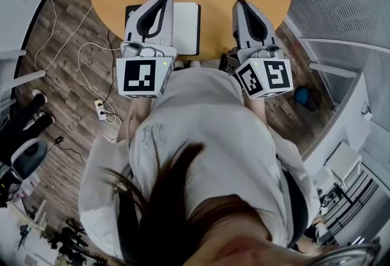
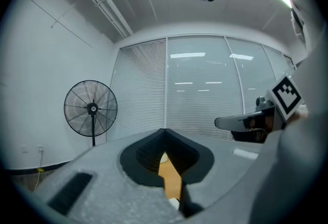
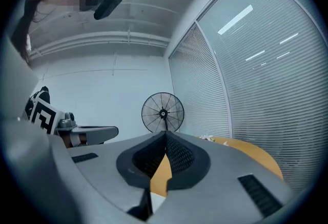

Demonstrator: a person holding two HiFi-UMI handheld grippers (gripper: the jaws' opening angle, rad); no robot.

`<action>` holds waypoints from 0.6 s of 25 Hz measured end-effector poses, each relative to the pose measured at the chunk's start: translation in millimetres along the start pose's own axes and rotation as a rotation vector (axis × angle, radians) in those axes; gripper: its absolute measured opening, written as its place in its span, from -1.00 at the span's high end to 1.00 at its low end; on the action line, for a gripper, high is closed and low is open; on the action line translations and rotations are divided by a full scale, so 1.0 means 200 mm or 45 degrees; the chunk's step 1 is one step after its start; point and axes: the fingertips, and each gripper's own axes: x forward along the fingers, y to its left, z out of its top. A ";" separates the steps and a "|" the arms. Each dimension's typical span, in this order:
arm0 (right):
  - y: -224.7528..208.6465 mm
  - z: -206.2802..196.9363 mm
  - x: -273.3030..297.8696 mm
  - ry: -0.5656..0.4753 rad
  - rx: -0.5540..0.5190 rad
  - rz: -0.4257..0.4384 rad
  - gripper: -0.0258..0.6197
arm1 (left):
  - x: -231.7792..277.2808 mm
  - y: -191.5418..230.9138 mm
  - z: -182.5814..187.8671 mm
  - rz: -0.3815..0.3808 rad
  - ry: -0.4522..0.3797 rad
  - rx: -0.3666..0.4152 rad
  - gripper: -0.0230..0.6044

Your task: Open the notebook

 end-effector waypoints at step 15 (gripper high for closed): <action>-0.02 0.00 0.01 -0.001 -0.028 -0.009 0.92 | 0.01 0.02 0.00 0.005 -0.005 -0.003 0.87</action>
